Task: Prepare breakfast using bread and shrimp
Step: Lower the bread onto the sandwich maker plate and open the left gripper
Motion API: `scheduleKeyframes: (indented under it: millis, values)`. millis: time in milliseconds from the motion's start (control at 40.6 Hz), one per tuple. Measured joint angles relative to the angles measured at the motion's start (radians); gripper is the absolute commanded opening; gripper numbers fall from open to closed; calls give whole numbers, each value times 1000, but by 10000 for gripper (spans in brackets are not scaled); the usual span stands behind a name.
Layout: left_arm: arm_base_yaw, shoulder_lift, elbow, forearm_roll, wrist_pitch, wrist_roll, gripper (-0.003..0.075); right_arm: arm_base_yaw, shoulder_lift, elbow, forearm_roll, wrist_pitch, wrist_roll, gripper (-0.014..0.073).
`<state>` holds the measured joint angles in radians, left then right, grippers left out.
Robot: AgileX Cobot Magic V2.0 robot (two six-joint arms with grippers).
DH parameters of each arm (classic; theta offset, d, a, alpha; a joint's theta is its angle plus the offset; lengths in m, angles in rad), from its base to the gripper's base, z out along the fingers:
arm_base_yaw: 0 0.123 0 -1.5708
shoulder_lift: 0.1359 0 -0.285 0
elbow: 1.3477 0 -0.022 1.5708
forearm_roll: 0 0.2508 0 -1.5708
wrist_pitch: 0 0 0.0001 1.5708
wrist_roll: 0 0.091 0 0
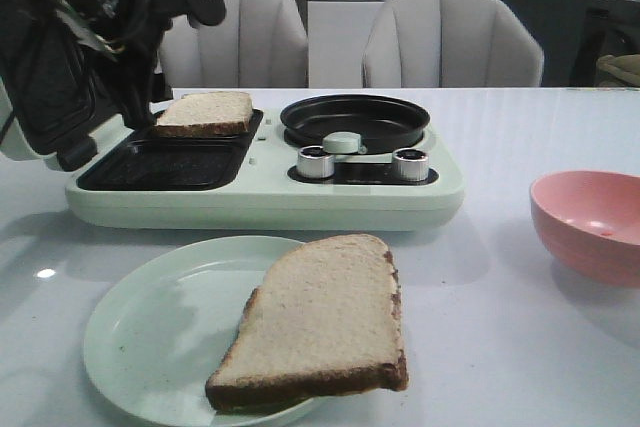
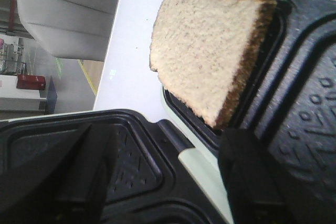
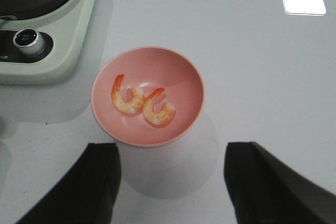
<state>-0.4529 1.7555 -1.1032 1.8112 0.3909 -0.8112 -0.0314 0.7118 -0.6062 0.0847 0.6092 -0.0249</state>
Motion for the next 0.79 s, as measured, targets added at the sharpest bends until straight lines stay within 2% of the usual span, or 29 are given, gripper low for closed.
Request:
scheduleKeyframes:
  millis: [99, 271, 345, 567, 641, 789]
  values:
    - [-37, -101, 100, -41, 0, 0, 476, 0, 0, 0, 0, -2, 0, 536]
    - [-162, -289, 269, -254, 32, 2, 476, 0, 0, 0, 0, -2, 0, 536]
    - [-229, -365, 319, -414, 64, 37, 476, 0, 0, 0, 0, -2, 0, 536]
    - [-392, -506, 360, -986, 306, 367, 476, 0, 0, 0, 0, -2, 0, 536]
    - [-434, -550, 363, -1111, 373, 423, 476, 0, 0, 0, 0, -2, 0, 536]
    - [-492, -680, 363, -1314, 412, 468, 476, 0, 0, 0, 0, -2, 0, 536]
